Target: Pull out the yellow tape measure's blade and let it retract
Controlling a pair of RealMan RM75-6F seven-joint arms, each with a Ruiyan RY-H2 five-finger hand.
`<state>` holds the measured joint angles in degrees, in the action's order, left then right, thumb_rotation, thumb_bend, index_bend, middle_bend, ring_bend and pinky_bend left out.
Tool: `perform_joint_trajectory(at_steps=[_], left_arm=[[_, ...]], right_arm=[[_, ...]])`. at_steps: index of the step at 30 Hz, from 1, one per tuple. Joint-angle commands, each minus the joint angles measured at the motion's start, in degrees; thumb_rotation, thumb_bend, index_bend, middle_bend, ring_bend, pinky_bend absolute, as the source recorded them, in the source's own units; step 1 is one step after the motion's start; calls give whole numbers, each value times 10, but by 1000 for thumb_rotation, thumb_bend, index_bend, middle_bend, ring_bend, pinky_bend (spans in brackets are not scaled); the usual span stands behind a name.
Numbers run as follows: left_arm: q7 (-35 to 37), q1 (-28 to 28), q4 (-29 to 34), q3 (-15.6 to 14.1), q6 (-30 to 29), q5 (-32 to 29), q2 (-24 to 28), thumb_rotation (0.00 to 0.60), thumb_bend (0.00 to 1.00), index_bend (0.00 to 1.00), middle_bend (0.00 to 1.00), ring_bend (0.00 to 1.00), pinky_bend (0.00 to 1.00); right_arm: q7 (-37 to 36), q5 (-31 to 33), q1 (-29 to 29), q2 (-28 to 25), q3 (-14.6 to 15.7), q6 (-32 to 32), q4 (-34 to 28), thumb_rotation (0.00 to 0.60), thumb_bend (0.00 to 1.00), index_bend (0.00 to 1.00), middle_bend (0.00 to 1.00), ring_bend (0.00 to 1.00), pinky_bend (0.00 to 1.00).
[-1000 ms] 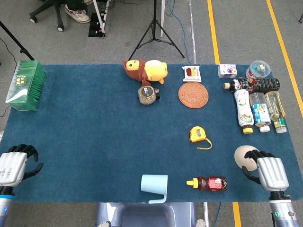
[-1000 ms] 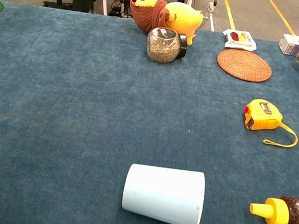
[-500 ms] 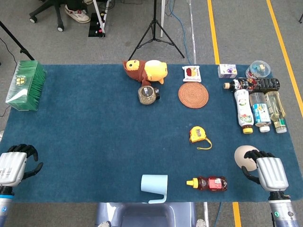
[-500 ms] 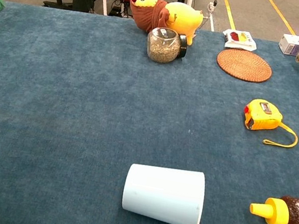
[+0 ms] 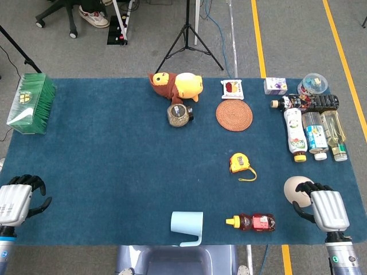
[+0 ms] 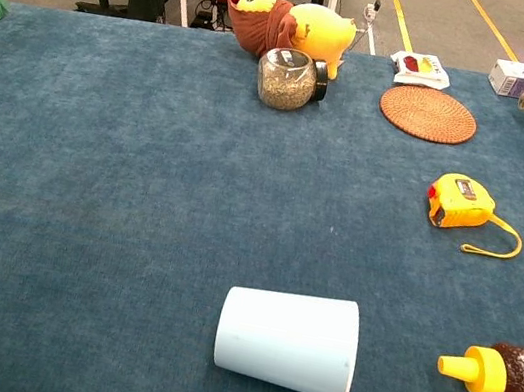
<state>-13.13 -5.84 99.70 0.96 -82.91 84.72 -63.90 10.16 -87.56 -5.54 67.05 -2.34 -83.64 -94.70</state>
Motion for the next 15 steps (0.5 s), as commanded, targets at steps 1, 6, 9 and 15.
perform_joint_trajectory(at_steps=[1, 6, 9, 15], left_arm=[[0, 0, 0, 0, 0, -1, 0, 600, 247, 595, 462, 327, 334], [2, 0, -2, 0, 0, -1, 0, 600, 247, 595, 462, 327, 334], [3, 0, -3, 1, 0, -1, 0, 600, 247, 595, 462, 326, 334], [4, 0, -3, 2, -1, -2, 1, 600, 246, 595, 462, 327, 334]], right_arm=[[0, 0, -1, 0, 0, 1, 0, 518, 344, 429, 453, 469, 492], [3, -2, -4, 1, -1, 5, -2, 516, 345, 426, 453, 469, 492], [1, -3, -8, 3, -2, 8, -5, 515, 344, 418, 453, 470, 492], [2, -7, -21, 9, -6, 23, -10, 518, 344, 404, 453, 465, 492]])
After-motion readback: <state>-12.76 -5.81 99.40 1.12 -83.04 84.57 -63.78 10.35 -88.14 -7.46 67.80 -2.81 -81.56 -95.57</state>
